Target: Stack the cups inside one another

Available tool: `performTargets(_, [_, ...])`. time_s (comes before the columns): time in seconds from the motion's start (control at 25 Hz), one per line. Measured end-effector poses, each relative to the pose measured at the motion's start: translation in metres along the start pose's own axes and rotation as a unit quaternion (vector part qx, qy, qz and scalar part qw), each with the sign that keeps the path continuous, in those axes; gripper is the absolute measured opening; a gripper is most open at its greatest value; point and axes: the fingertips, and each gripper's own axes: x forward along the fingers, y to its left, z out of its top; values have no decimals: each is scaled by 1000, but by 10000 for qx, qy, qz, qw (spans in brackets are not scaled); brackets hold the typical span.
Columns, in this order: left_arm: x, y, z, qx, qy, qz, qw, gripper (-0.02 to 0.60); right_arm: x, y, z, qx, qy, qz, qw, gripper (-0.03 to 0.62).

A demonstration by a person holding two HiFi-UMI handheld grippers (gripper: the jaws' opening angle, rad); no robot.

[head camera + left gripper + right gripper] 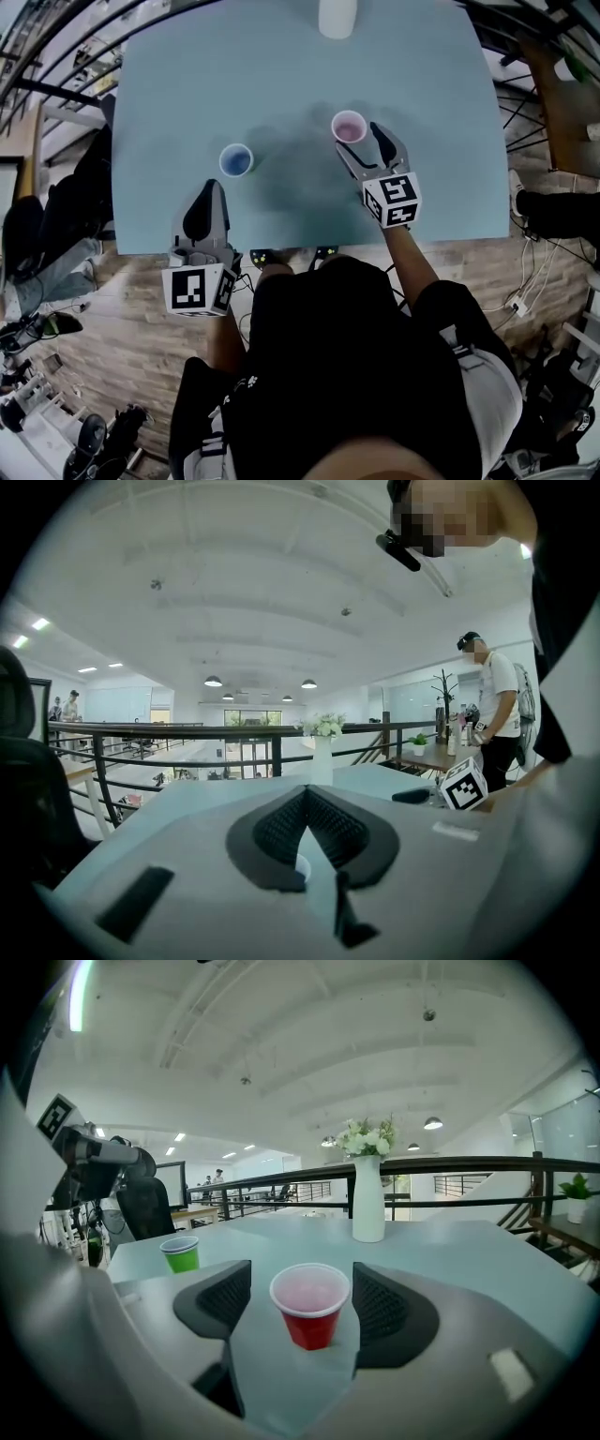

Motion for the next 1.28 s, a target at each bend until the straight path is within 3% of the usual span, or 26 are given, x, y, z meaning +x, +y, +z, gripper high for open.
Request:
performTargets(0.72, [-10,19,-4,-150,198,437,9987,-14,31,-3,-14,-124,344,96,9993,356])
performTargets(1.28, [-14,28,-6,-73,147,435,9989,-14,40,2,-14,-210,396,144,9989,344])
